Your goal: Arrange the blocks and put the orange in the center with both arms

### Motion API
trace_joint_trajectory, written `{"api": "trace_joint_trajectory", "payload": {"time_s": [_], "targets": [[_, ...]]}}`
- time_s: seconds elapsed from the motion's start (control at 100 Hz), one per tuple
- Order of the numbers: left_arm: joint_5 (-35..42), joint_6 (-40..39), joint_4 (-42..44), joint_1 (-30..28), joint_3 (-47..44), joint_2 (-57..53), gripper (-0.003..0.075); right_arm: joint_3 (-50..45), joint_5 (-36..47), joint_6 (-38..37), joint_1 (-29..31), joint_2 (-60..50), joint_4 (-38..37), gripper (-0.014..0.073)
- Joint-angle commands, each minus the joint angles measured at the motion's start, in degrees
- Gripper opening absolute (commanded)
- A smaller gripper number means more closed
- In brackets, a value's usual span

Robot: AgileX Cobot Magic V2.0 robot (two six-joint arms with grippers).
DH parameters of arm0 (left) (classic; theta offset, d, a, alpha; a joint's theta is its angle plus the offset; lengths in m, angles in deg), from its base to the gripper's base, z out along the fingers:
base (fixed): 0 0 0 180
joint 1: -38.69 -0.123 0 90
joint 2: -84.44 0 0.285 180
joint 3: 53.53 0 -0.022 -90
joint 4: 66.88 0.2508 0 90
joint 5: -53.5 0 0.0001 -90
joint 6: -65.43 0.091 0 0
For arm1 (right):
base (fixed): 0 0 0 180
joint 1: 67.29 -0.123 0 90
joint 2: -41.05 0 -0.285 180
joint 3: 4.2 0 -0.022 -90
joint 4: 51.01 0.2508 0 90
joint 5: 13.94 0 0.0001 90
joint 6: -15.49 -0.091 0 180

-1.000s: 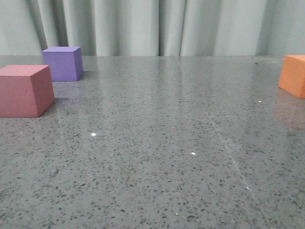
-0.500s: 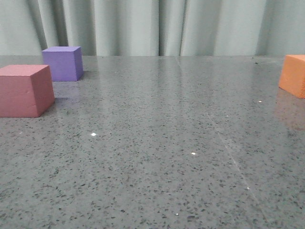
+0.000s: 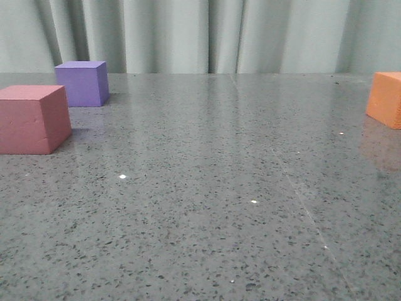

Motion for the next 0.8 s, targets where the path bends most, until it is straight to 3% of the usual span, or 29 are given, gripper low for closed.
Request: {"api": "trace_joint_trajectory", "payload": {"time_s": [0.0, 0.26, 0.79], "targets": [[4.97, -0.08, -0.03, -0.12, -3.07, -1.92, -0.0019, 2.04, 3.47, 0.51, 0.36, -0.44, -0.05, 0.0666], [4.97, -0.08, -0.03, -0.12, -3.07, -1.92, -0.0019, 3.50, 6.97, 0.60, 0.36, 1.20, -0.05, 0.0638], [4.97, -0.08, -0.03, -0.12, -3.07, -1.92, -0.0019, 18.65, 2.69, 6.44, 0.36, 21.92, -0.05, 0.0637]]}}
